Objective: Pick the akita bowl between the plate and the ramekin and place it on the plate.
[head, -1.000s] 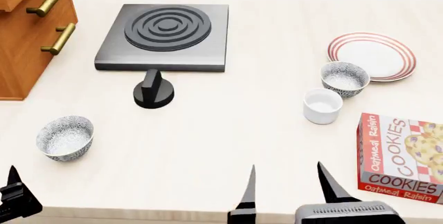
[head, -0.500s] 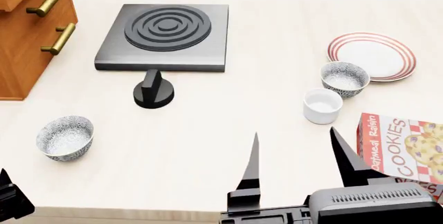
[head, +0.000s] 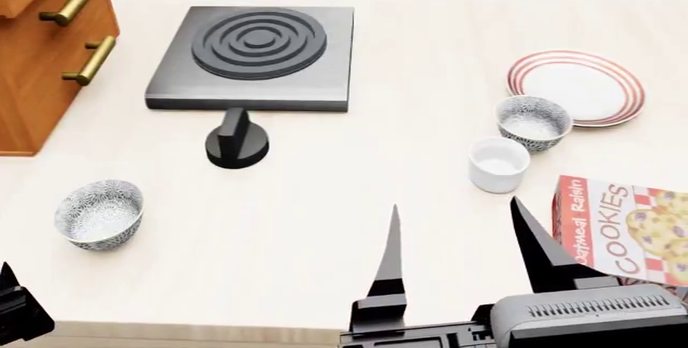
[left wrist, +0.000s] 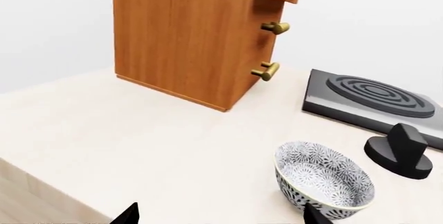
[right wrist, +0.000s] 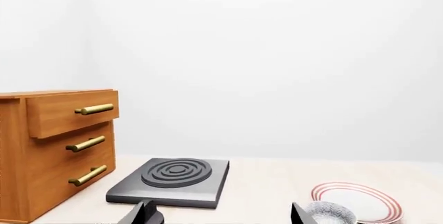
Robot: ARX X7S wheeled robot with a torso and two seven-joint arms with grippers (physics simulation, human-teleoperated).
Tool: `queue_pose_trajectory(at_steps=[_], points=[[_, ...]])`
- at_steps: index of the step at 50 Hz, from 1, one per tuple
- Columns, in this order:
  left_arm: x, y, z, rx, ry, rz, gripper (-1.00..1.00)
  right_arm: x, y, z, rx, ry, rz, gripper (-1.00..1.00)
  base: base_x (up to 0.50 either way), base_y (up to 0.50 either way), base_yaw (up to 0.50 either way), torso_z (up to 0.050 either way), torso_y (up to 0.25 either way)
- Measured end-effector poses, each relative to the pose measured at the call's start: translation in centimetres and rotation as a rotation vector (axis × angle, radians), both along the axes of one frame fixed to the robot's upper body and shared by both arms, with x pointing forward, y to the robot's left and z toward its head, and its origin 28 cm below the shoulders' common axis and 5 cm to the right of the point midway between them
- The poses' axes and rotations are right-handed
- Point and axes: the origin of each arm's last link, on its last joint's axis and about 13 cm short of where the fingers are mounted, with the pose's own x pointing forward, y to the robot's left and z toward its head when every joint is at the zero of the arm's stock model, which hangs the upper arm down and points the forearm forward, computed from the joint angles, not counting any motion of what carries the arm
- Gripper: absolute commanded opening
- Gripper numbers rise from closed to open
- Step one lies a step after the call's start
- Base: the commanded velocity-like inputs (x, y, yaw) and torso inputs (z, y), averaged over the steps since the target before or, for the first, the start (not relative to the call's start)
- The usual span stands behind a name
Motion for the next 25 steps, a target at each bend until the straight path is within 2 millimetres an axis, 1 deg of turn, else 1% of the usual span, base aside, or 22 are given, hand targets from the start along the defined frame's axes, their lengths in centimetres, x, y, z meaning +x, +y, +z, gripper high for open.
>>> queue_pose_trajectory(at_steps=[25], points=[[-0.01, -0.07, 0.00, 0.001, 0.001, -0.001, 1.00, 0.04, -0.07, -0.01, 0.007, 0.011, -0.002, 1.00, 0.00, -0.09, 0.00, 0.000, 0.000]])
